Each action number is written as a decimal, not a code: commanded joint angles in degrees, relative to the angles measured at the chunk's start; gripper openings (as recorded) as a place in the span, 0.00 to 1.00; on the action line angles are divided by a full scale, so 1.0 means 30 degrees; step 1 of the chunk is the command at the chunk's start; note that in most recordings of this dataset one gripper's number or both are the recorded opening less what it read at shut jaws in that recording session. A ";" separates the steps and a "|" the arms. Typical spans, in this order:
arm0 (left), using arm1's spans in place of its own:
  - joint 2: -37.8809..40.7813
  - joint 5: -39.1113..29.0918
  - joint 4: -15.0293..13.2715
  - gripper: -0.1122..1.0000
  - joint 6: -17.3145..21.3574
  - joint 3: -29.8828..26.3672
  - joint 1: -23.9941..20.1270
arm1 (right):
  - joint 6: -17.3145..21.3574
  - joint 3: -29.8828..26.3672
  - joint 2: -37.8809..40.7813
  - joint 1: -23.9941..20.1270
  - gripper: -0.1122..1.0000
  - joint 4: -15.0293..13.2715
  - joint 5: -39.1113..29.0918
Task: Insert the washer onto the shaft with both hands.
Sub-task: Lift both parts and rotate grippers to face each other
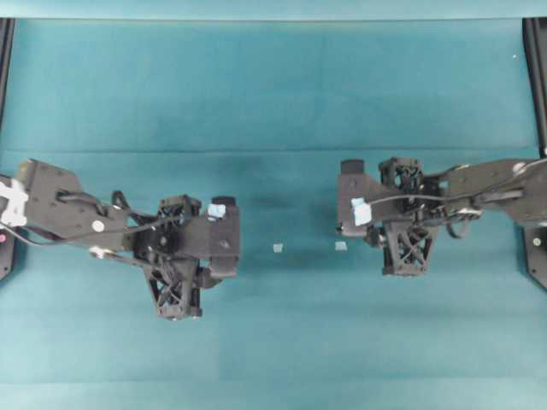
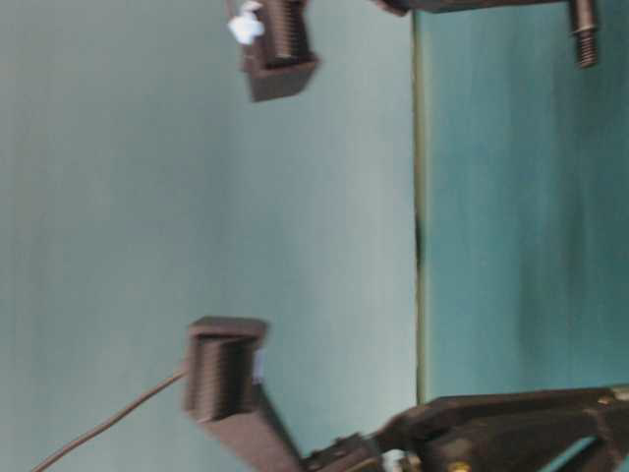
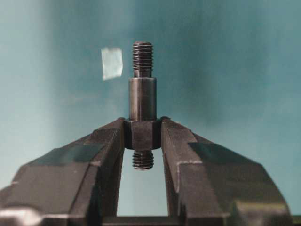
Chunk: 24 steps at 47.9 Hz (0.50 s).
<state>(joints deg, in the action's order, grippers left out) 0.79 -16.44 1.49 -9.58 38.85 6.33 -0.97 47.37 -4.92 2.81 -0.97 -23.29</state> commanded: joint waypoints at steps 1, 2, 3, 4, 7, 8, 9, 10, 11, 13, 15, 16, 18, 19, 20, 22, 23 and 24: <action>-0.0703 0.0674 0.0000 0.41 0.0029 0.0029 -0.0205 | 0.0117 -0.0293 -0.0791 -0.0029 0.10 0.0000 0.0205; -0.0762 0.0879 0.0000 0.41 0.0059 0.0088 -0.0234 | 0.0117 -0.0264 -0.0908 -0.0029 0.10 0.0029 0.0234; -0.0820 0.1113 0.0000 0.41 0.0088 0.0176 -0.0264 | 0.0117 -0.0234 -0.0996 -0.0029 0.10 0.0059 0.0264; -0.0908 0.1523 0.0000 0.41 0.0176 0.0322 -0.0293 | 0.0117 -0.0205 -0.1113 -0.0029 0.10 0.0088 0.0322; -0.1143 0.2490 0.0000 0.41 0.0557 0.0557 -0.0322 | 0.0088 -0.0146 -0.1406 -0.0059 0.10 0.0234 0.0557; -0.1260 0.2813 0.0000 0.41 0.0703 0.0645 -0.0322 | 0.0088 -0.0088 -0.1494 -0.0059 0.10 0.0264 0.0674; -0.1318 0.3135 0.0000 0.41 0.0850 0.0762 -0.0322 | 0.0088 -0.0029 -0.1582 -0.0029 0.10 0.0293 0.0791; -0.1377 0.3428 0.0000 0.41 0.1025 0.0820 -0.0352 | 0.0088 0.0088 -0.1699 -0.0029 0.10 0.0322 0.0967; -0.1465 0.3691 0.0000 0.41 0.1201 0.0908 -0.0381 | 0.0088 0.0176 -0.1816 -0.0029 0.10 0.0322 0.1113; -0.1582 0.4160 0.0000 0.41 0.1523 0.1055 -0.0439 | 0.0088 0.0381 -0.2021 -0.0059 0.10 0.0352 0.1494; -0.1670 0.4570 0.0000 0.41 0.1758 0.1143 -0.0527 | 0.0088 0.0586 -0.2256 -0.0088 0.10 0.0381 0.1875; -0.1729 0.4775 0.0000 0.41 0.1875 0.1172 -0.0557 | 0.0088 0.0674 -0.2373 -0.0117 0.10 0.0381 0.2109; -0.1816 0.5098 0.0000 0.41 0.2051 0.1230 -0.0674 | 0.0117 0.0879 -0.2637 -0.0176 0.10 0.0439 0.2549; -0.1875 0.5244 0.0000 0.41 0.2139 0.1260 -0.0703 | 0.0117 0.1025 -0.2783 -0.0205 0.10 0.0469 0.2783; -0.1904 0.5361 0.0000 0.41 0.2197 0.1289 -0.0791 | 0.0117 0.1113 -0.2900 -0.0234 0.10 0.0498 0.3018; -0.1992 0.5596 0.0000 0.41 0.2227 0.1348 -0.0908 | 0.0117 0.1318 -0.3164 -0.0322 0.10 0.0586 0.3486; -0.1992 0.5713 0.0000 0.41 0.2256 0.1348 -0.0967 | 0.0117 0.1436 -0.3311 -0.0322 0.10 0.0615 0.3750; -0.2051 0.5801 0.0000 0.41 0.2256 0.1377 -0.1025 | 0.0117 0.1553 -0.3428 -0.0352 0.10 0.0674 0.3984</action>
<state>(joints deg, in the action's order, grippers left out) -3.96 -0.62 1.49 -2.90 43.33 3.96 -0.97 51.68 -12.83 2.20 0.53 -14.06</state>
